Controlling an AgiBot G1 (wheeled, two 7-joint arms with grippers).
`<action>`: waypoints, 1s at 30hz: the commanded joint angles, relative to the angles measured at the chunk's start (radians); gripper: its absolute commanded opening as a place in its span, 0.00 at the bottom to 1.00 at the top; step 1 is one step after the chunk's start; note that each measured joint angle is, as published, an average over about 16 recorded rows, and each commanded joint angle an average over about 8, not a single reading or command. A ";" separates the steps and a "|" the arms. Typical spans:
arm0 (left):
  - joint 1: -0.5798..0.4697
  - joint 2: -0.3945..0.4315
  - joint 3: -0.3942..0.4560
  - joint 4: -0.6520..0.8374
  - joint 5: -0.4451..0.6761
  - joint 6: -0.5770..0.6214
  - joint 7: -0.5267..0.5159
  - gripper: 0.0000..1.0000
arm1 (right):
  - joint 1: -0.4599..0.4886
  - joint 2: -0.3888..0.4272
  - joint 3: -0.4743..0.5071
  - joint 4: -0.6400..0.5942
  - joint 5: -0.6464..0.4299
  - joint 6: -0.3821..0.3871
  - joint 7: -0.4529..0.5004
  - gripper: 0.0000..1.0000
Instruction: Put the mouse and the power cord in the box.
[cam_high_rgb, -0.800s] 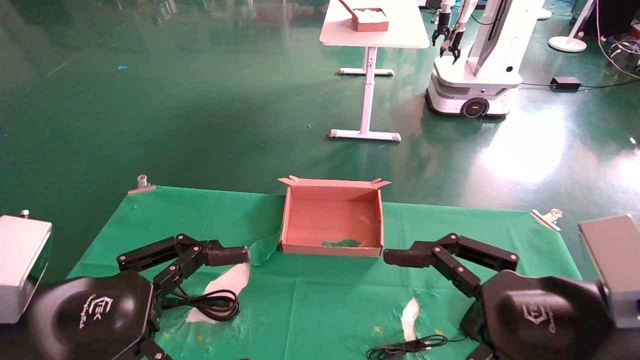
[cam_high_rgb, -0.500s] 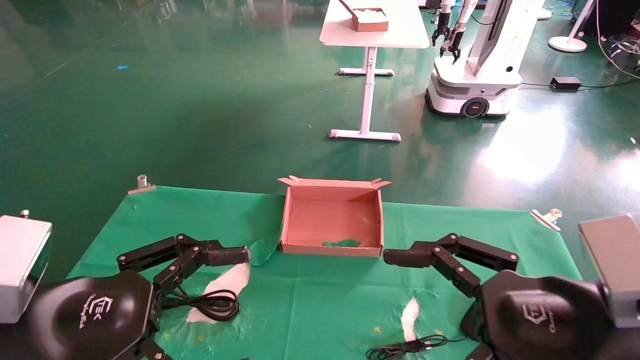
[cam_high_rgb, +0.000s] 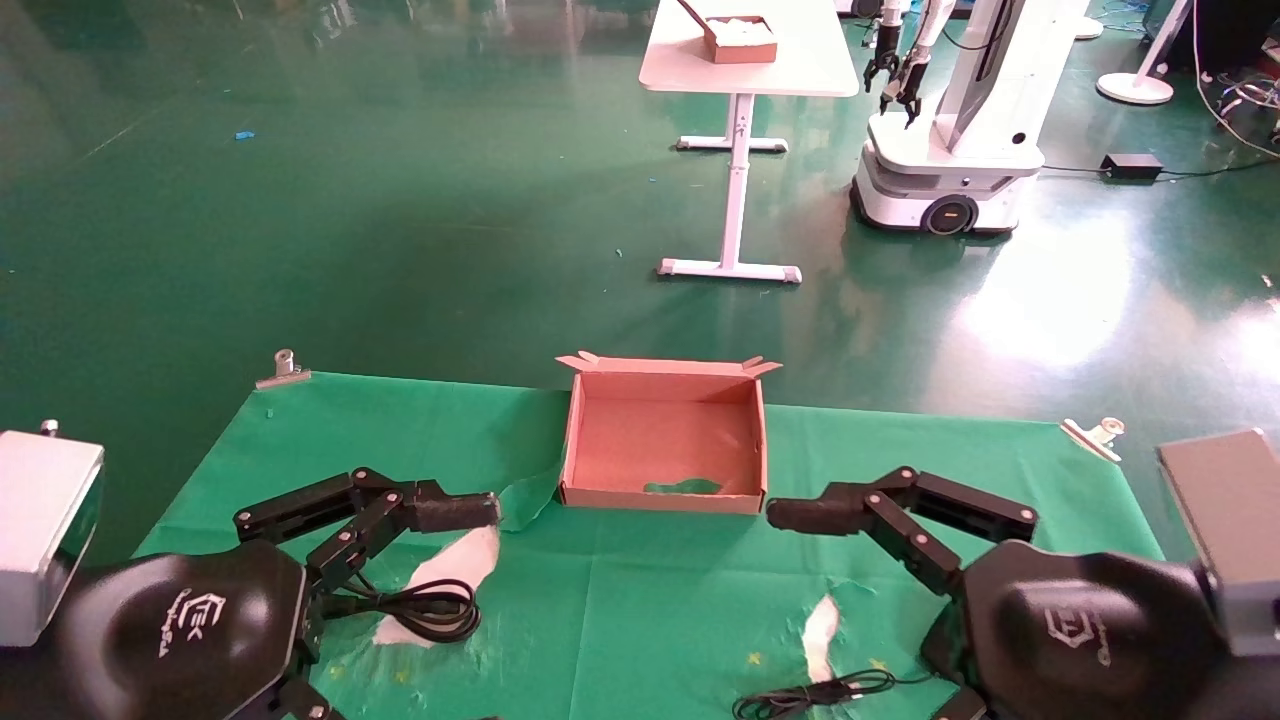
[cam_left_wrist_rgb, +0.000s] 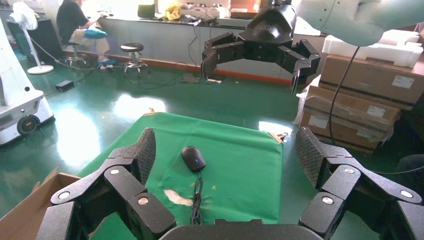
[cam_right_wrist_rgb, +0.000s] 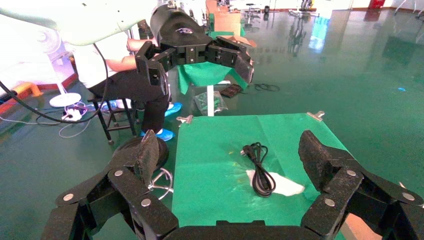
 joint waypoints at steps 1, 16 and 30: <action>0.000 0.000 -0.001 0.000 -0.001 0.000 0.000 1.00 | 0.000 0.000 0.001 0.001 0.004 0.000 0.001 1.00; -0.138 -0.001 0.159 -0.067 0.468 -0.047 -0.038 1.00 | 0.045 0.028 -0.143 0.048 -0.438 0.047 -0.025 1.00; -0.249 0.081 0.288 -0.066 0.829 -0.088 -0.053 1.00 | 0.111 -0.004 -0.216 0.059 -0.626 0.055 0.000 1.00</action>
